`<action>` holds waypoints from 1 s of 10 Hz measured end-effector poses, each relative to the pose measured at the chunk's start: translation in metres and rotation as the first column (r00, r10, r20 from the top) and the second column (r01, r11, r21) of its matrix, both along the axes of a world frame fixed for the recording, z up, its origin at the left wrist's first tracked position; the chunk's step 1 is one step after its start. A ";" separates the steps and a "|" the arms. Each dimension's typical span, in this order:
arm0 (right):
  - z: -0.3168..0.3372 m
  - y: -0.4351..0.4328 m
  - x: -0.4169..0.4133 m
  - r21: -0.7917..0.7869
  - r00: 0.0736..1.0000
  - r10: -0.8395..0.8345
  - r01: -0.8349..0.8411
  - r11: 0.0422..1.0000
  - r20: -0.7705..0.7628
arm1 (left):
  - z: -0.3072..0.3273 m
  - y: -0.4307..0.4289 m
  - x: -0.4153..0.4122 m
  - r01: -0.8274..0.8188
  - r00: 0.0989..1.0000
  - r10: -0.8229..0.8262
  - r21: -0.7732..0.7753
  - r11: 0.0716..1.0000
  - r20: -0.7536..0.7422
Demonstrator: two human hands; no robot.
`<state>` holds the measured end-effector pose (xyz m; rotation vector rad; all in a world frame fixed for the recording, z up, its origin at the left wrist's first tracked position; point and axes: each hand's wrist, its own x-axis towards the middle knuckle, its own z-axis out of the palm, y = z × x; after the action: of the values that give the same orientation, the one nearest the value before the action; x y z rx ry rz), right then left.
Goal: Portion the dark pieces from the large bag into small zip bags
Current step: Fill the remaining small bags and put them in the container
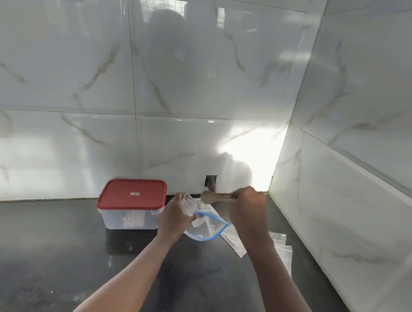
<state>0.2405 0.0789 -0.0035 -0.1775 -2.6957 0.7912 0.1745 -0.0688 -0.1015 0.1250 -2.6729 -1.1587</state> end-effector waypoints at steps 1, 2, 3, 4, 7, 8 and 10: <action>0.002 0.021 0.000 -0.280 0.984 -0.044 0.093 0.955 0.174 | 0.002 0.000 0.001 -0.003 1.000 0.003 0.009 1.000 -0.007; -0.014 0.029 0.001 -0.462 0.950 -0.012 0.163 0.872 0.313 | 0.000 0.000 0.003 -0.003 1.000 0.004 0.018 1.000 -0.025; -0.035 0.020 -0.003 -0.518 0.929 0.008 0.199 0.832 0.370 | -0.003 0.000 0.006 0.001 0.999 0.000 0.025 1.000 -0.040; -0.069 0.002 -0.006 -0.487 0.925 -0.060 0.252 0.836 0.376 | -0.008 0.001 0.012 0.032 0.999 -0.032 0.019 0.999 -0.020; -0.132 -0.023 0.015 -0.395 0.967 -0.031 0.132 0.909 0.252 | -0.019 0.010 0.047 0.145 0.987 -0.147 0.047 0.988 0.058; -0.135 -0.017 0.024 -0.323 0.989 -0.117 0.141 0.936 0.092 | -0.014 0.013 0.060 0.085 0.996 -0.088 0.097 0.992 0.026; -0.110 -0.012 0.055 -0.777 0.995 -0.017 -0.068 0.626 -0.100 | 0.001 0.045 0.080 0.105 0.994 -0.110 0.209 0.972 0.016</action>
<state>0.2956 0.0672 -0.1136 -0.2837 -2.0658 1.8930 0.2548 -0.0238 -0.1002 0.0303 -2.6031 -1.4797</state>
